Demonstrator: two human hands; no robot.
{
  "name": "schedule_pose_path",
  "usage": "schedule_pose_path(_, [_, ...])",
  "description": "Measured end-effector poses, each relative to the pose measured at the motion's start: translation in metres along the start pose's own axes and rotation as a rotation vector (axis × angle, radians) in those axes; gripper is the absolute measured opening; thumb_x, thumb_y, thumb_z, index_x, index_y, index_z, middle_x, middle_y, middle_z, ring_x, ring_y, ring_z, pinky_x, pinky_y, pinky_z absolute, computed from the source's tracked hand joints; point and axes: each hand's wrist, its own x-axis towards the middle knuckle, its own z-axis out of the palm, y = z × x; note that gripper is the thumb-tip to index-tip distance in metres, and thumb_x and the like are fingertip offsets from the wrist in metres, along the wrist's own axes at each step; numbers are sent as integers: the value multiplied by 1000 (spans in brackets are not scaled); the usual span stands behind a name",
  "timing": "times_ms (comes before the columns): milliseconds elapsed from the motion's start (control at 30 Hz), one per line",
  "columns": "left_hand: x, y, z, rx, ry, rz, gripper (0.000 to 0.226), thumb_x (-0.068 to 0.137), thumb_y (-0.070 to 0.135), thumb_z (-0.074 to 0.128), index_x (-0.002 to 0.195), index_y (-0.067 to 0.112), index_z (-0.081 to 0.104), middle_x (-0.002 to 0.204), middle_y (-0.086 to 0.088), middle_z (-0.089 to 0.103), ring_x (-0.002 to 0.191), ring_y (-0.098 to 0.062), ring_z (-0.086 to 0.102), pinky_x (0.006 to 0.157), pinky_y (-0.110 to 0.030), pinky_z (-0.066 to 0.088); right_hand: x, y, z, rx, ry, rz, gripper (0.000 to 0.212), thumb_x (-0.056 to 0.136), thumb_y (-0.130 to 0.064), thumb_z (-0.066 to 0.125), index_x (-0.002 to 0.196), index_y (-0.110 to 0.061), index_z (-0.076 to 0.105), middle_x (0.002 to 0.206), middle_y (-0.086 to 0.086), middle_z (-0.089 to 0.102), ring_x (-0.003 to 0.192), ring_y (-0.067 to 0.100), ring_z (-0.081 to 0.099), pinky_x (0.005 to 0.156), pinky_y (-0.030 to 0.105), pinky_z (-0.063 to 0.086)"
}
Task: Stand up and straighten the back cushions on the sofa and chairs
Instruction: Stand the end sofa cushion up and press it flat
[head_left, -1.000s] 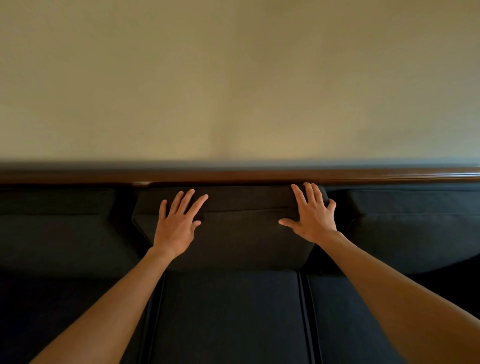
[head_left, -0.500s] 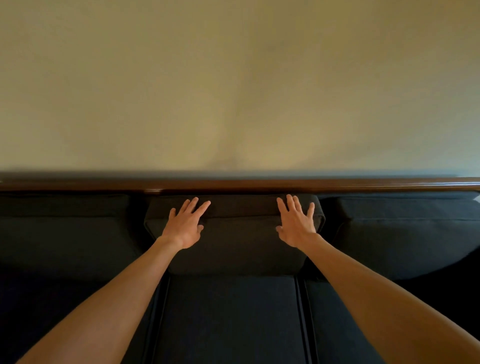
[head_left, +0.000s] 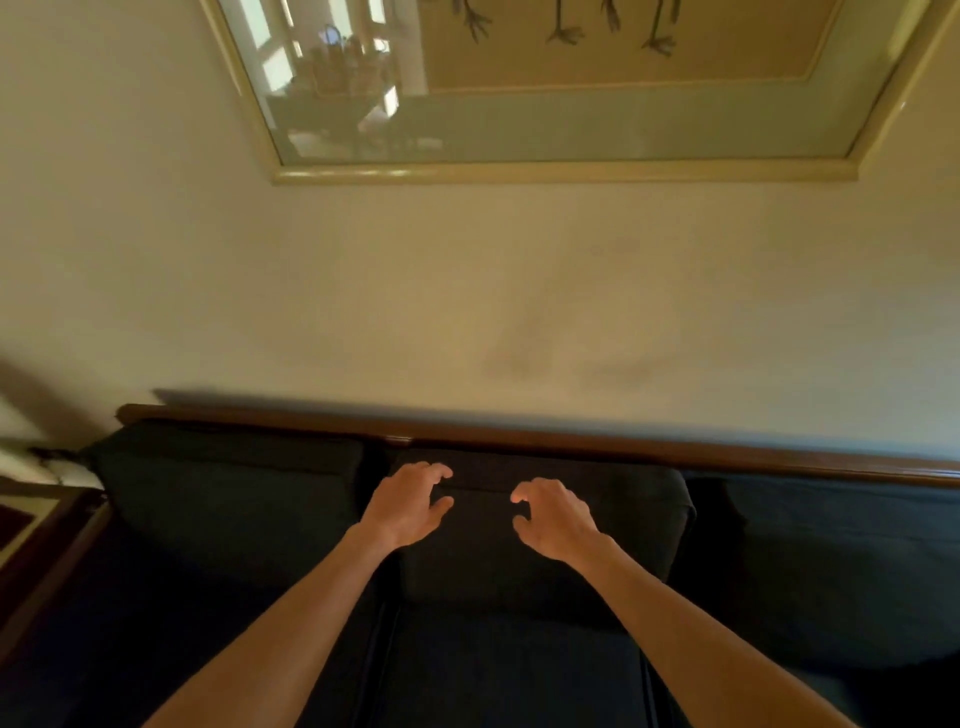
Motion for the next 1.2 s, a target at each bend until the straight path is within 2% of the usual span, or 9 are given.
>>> schedule_pose_path(267, [-5,-180,-50,46,36,-90,45,92,34,62,135,24,51,133,4,55,123,-17,52,100,-42,47,69,-144,71,36,-22,-111,37,95,-24,58,132,-22,56,138,-1,53,122,21,55,95,39,48])
schedule_pose_path(467, [-2,-329,-72,125,-46,-155,66,88,30,68,146,25,36,147,1,39,133,-22,41,99,-43,48,134,-242,152,67,-35,14,83,90,-28,66,153,-29,12,160,2,11,134,32,39,96,47,49])
schedule_pose_path(567, [0,-382,-74,193,-89,-182,79,86,31,71,150,24,26,155,-3,27,140,-26,33,101,-46,47,154,-260,180,-15,-17,75,95,88,-30,69,154,-31,1,162,2,-4,147,36,12,103,56,43])
schedule_pose_path(633, [7,-413,-77,233,-91,-175,85,85,31,72,152,24,20,160,-4,18,145,-27,23,106,-47,41,171,-271,191,-124,-12,90,101,86,-34,71,155,-30,-2,163,3,-8,149,37,-2,110,65,25])
schedule_pose_path(700, [13,-434,-79,279,-90,-156,94,84,29,74,154,24,12,163,-3,10,149,-26,15,111,-48,35,184,-277,195,-172,-30,95,107,83,-36,74,155,-28,-4,164,2,-9,150,34,-7,113,66,14])
schedule_pose_path(900, [31,-483,-86,399,-121,-171,124,74,24,82,154,26,-12,162,2,-18,145,-30,18,104,-52,41,221,-277,203,-219,-105,105,126,71,-34,86,155,-28,-7,162,-1,-19,149,28,-16,110,69,13])
schedule_pose_path(967, [39,-490,-88,450,-158,-166,126,73,25,83,154,27,-13,163,1,-16,145,-33,15,105,-52,39,227,-278,205,-247,-77,107,123,68,-28,88,155,-27,1,163,1,-13,149,30,-16,111,70,12])
schedule_pose_path(1100, [57,-504,-94,554,-216,-178,135,63,24,89,154,26,-11,163,-5,2,144,-38,13,107,-52,35,234,-286,203,-239,-1,127,116,60,-20,92,148,-21,17,153,6,21,145,34,13,111,66,24])
schedule_pose_path(1200, [64,-511,-102,614,-241,-206,135,53,29,93,154,21,6,155,-4,26,140,-35,21,107,-52,35,231,-291,202,-350,-43,113,114,60,-28,91,147,-16,19,150,8,21,139,37,20,105,58,38])
